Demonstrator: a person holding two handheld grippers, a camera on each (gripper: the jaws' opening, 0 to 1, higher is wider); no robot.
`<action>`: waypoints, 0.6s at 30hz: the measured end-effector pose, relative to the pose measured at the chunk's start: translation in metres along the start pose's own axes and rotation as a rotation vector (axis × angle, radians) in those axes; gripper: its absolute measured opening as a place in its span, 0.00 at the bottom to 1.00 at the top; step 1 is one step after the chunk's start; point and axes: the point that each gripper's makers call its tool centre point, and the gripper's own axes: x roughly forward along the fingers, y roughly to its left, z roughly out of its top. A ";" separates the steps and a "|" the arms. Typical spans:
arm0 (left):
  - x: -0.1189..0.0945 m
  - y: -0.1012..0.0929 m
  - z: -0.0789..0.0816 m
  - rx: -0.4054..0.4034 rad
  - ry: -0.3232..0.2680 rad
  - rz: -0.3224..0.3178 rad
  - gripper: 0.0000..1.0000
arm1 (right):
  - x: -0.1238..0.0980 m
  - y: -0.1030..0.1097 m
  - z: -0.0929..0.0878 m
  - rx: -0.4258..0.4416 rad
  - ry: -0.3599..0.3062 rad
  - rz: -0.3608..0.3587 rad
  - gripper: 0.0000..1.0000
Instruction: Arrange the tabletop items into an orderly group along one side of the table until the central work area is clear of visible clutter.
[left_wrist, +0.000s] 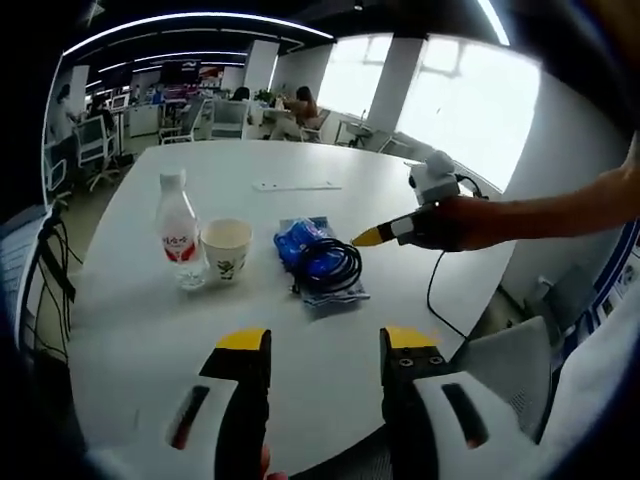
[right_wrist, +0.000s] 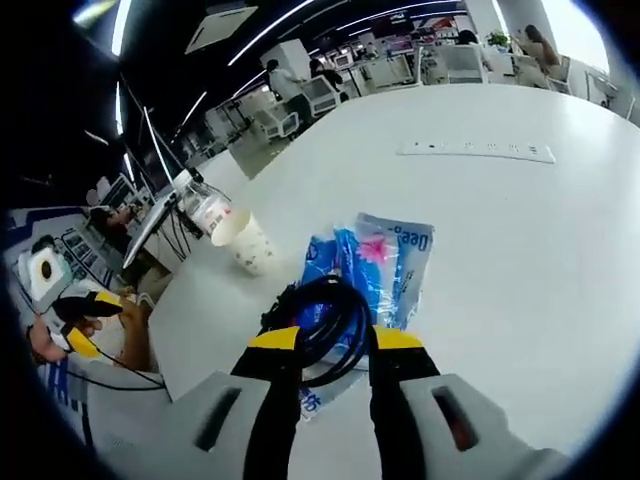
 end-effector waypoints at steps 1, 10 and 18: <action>-0.001 0.001 0.000 0.000 -0.001 0.003 0.43 | 0.001 0.000 0.002 0.011 -0.004 0.002 0.24; -0.009 0.009 0.000 -0.008 -0.004 0.015 0.43 | 0.011 -0.001 0.009 0.059 -0.003 -0.001 0.24; -0.017 0.016 -0.002 -0.012 -0.006 0.030 0.43 | 0.020 -0.004 0.006 0.054 0.043 -0.026 0.25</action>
